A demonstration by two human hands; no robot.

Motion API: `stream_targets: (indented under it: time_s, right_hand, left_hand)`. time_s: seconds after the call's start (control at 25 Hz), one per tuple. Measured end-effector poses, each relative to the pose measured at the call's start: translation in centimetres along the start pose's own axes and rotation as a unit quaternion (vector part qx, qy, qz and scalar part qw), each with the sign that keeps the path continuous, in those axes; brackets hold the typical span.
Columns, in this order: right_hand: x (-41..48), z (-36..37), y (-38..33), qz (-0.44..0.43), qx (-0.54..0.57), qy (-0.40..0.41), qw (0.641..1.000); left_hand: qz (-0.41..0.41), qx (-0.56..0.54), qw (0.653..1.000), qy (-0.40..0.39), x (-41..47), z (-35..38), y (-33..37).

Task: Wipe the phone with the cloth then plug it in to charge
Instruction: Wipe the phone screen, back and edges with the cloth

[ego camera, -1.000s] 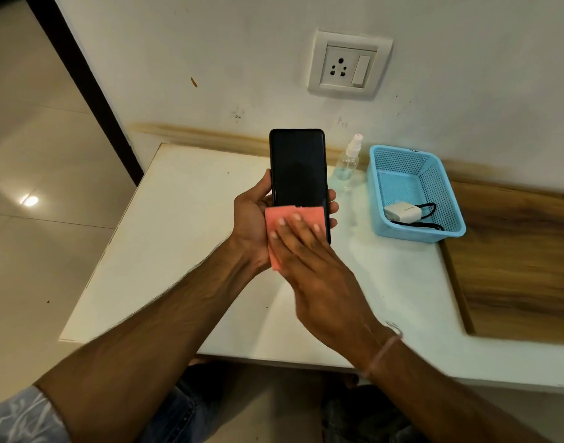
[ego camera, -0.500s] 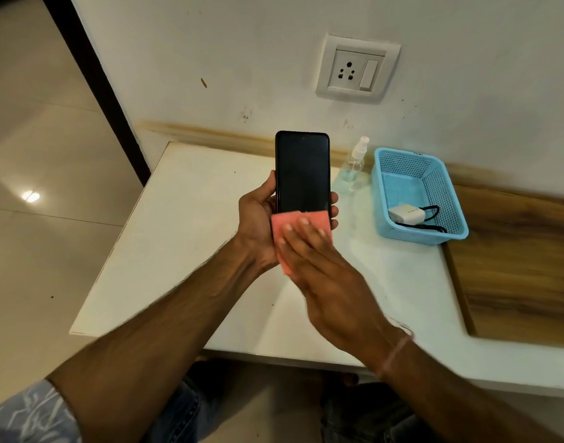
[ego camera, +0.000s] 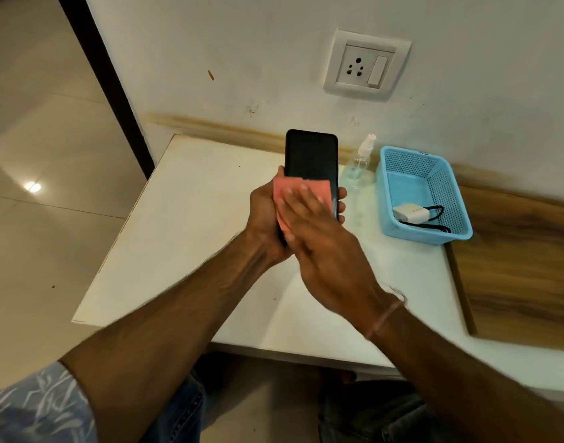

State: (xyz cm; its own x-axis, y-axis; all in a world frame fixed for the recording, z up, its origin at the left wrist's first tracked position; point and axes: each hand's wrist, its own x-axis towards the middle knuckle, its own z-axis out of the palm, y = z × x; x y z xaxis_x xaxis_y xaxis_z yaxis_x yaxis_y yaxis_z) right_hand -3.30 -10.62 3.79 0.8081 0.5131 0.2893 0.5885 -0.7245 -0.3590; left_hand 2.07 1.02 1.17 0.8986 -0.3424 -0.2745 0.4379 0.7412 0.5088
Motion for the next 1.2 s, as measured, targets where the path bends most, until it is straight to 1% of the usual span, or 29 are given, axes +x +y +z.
stream_targets:
  time_s: [0.04,0.08,0.12,0.2,0.24,0.28,0.36,0.44,0.52,0.6,0.68,0.76,0.8,0.88,1.0,1.08,1.12,1.16,1.2]
  right_hand:
    - [-1.1,-0.6,0.7,-0.02,-0.013,-0.002,1.0]
    - [-1.2,-1.4,1.7,-0.022,-0.02,0.007,1.0]
    - [-0.3,-2.1,2.6,0.004,-0.022,0.024,0.999]
    - [3.5,-3.0,3.5,0.1,-0.023,0.051,0.993]
    - [5.5,-3.3,3.5,0.131,-0.021,0.06,0.989]
    - [7.0,-3.1,3.0,0.135,-0.023,0.066,0.988]
    - [7.3,-1.9,1.4,0.097,-0.003,0.065,0.993]
    - [4.0,-0.4,0.4,0.04,0.023,0.027,0.999]
    - [-0.6,0.2,0.3,-0.011,-0.006,-0.003,1.0]
    - [-2.0,-0.5,1.8,-0.032,-0.047,-0.005,0.998]
    - [0.6,-1.4,2.8,0.006,-0.063,0.01,0.998]
    - [5.0,-2.2,2.8,0.07,-0.037,0.036,0.996]
    - [6.6,-2.3,2.4,0.086,-0.023,0.047,0.995]
    - [7.2,-1.3,1.3,0.075,-0.015,0.049,0.996]
    - [2.3,0.8,0.1,0.008,-0.005,-0.004,1.0]
    - [-0.8,0.7,0.6,-0.028,-0.031,-0.014,0.999]
    - [-1.4,0.3,1.2,-0.033,-0.04,-0.002,0.999]
    - [-1.2,-0.3,1.7,-0.017,-0.039,0.023,0.999]
    - [-0.5,-0.9,2.2,0.019,-0.024,0.053,0.998]
  left_hand:
    - [0.008,0.006,1.0,0.015,0.2,-0.2,0.1]
    - [0.024,0.019,0.999,0.033,0.4,-0.2,0.0]
    - [0.042,0.035,0.998,0.044,0.6,-0.2,-0.1]
    - [0.055,0.065,0.995,0.052,0.5,0.2,-0.6]
    - [0.055,0.073,0.994,0.054,0.4,0.4,-0.8]
    - [0.055,0.076,0.994,0.053,0.2,0.5,-0.9]
    - [0.056,0.074,0.995,0.043,0.0,0.4,-0.5]
    - [0.057,0.064,0.996,0.021,0.0,0.0,0.2]
    - [0.059,0.063,0.996,0.025,0.0,-0.4,0.8]
    - [0.064,0.08,0.994,0.039,0.2,-0.5,1.0]
    - [0.07,0.097,0.992,0.044,0.2,-0.2,0.7]
    - [0.076,0.101,0.99,0.058,0.2,0.0,0.1]
    - [0.077,0.096,0.991,0.059,0.2,0.0,0.0]
    - [0.072,0.084,0.993,0.049,0.1,-0.2,0.2]
    - [0.049,0.061,0.997,0.022,-0.3,-0.5,0.9]
    - [0.035,0.05,0.998,0.022,-0.4,-0.3,1.1]
    - [0.043,0.057,0.997,0.034,-0.4,-0.3,1.0]
    - [0.052,0.071,0.995,0.044,-0.4,-0.2,1.0]
    - [0.057,0.089,0.993,0.048,-0.4,0.0,0.8]
